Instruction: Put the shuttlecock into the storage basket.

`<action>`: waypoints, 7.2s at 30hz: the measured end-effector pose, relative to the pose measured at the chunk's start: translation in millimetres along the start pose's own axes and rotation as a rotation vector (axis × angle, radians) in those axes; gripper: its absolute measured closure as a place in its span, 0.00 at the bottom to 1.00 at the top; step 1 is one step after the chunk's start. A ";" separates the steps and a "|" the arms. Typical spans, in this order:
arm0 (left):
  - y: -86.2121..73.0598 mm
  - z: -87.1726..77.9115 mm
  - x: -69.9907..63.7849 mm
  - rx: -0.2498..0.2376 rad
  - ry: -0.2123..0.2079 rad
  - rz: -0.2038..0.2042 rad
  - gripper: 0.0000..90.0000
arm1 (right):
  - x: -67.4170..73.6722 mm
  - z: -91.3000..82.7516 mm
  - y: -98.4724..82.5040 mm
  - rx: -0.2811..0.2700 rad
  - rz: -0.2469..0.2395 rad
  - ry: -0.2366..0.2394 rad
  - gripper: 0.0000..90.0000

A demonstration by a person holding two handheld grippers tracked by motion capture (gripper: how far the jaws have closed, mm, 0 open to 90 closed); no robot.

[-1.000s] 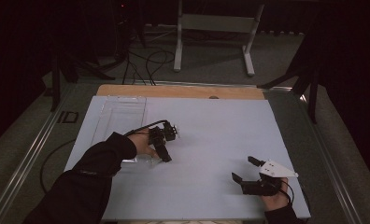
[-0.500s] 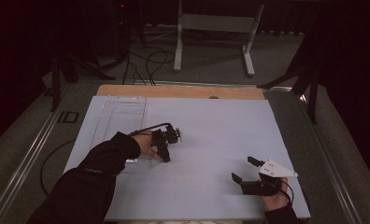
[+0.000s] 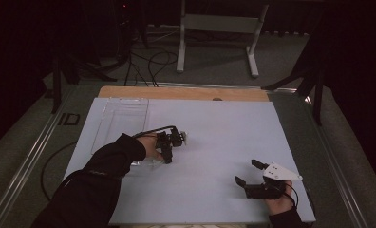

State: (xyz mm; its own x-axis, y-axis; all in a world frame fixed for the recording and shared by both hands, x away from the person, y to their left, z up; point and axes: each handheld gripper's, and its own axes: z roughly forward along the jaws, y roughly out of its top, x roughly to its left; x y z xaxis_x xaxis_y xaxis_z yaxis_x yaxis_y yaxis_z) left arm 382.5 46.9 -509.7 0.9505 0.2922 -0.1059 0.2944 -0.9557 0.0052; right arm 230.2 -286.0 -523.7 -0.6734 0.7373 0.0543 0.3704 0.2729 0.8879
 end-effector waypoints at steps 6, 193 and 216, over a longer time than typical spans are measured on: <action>2.5 -10.9 -3.1 -0.036 -0.025 0.043 0.73 | 0.2 0.0 0.1 0.000 0.000 -0.001 0.11; -119.7 -80.3 41.8 -0.209 0.046 0.041 0.44 | -2.8 0.4 -1.2 0.009 0.032 0.021 0.11; -116.0 -95.2 34.1 -0.306 0.059 -0.092 0.00 | -2.6 0.6 -1.0 0.009 0.035 0.021 0.11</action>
State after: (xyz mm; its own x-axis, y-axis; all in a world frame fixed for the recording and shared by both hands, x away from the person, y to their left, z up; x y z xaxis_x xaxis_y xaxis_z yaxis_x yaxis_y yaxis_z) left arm 390.3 171.2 -419.2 0.9198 0.3875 -0.0618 0.3875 -0.8723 0.2983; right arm 231.9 -287.8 -525.0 -0.6731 0.7334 0.0951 0.3997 0.2526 0.8812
